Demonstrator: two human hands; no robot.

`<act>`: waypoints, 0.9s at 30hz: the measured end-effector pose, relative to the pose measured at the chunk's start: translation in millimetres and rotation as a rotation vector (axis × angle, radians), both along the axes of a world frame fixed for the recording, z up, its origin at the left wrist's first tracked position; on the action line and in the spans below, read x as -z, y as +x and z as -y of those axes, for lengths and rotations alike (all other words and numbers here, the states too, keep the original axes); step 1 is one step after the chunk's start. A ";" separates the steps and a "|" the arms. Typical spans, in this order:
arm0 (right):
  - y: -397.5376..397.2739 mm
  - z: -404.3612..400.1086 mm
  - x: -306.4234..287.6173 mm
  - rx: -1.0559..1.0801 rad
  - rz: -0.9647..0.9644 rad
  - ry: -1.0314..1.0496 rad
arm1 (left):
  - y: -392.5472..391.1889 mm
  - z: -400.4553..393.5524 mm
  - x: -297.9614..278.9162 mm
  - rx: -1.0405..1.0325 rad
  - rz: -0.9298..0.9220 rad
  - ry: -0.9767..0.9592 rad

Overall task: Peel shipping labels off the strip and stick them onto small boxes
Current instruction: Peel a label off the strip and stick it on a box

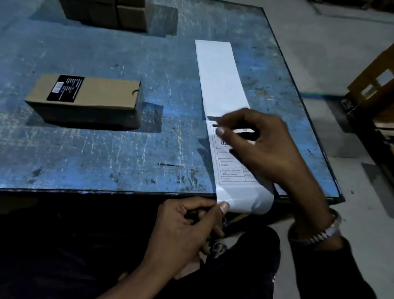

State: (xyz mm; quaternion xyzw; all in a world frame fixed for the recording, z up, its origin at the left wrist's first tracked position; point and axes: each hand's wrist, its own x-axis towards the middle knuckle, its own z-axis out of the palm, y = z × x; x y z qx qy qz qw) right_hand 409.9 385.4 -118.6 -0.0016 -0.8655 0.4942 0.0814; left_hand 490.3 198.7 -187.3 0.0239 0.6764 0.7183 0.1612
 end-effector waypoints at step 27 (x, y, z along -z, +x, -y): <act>57.5 -16.7 43.1 -0.207 -0.340 0.213 | -5.2 -10.5 -11.4 -0.109 0.023 0.136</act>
